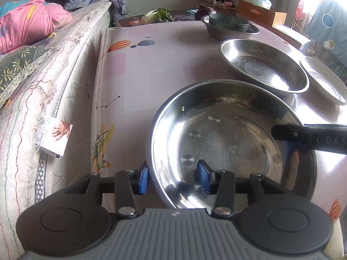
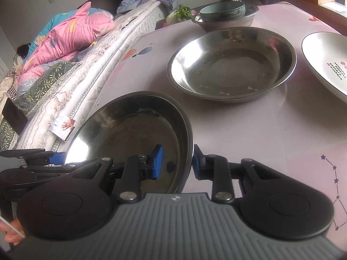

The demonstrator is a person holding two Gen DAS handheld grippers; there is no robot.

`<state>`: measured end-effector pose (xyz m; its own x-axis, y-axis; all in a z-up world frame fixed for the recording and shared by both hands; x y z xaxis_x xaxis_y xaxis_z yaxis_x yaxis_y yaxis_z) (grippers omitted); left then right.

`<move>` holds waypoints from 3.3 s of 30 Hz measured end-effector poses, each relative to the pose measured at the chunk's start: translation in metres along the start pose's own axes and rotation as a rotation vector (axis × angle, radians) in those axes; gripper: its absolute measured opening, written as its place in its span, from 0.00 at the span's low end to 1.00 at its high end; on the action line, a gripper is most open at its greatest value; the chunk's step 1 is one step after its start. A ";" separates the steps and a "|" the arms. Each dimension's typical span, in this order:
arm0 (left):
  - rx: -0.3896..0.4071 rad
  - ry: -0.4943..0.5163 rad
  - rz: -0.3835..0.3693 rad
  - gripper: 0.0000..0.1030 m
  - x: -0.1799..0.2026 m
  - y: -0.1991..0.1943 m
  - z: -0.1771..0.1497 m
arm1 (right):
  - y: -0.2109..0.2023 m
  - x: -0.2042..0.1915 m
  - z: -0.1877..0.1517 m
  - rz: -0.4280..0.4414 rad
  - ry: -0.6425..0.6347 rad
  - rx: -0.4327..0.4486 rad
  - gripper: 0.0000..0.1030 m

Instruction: Organize plates and bowls

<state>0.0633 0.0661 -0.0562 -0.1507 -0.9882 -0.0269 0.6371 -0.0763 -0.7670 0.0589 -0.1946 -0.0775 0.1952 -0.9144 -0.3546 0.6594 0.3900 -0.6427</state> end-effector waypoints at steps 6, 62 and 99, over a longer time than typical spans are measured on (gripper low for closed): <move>-0.002 -0.006 0.000 0.47 0.002 0.001 0.002 | -0.001 0.001 -0.001 -0.007 -0.005 0.001 0.26; 0.005 -0.036 -0.020 0.51 0.001 -0.008 0.002 | -0.009 -0.009 -0.004 -0.036 -0.067 0.021 0.28; 0.005 -0.035 -0.018 0.51 0.002 -0.009 0.003 | -0.008 -0.007 -0.005 -0.027 -0.055 0.019 0.28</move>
<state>0.0592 0.0649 -0.0473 -0.1354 -0.9907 0.0091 0.6384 -0.0943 -0.7639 0.0482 -0.1908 -0.0731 0.2161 -0.9294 -0.2991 0.6788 0.3632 -0.6382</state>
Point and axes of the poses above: each gripper's, at about its wrist camera, not at the fingertips, and y roughly the way its jaws point, x to its right, z to its top, the point moved 1 cm from there along y, roughly the way its jaws point, and after that the axes turned 5 degrees about x, right-handed, at the moved point
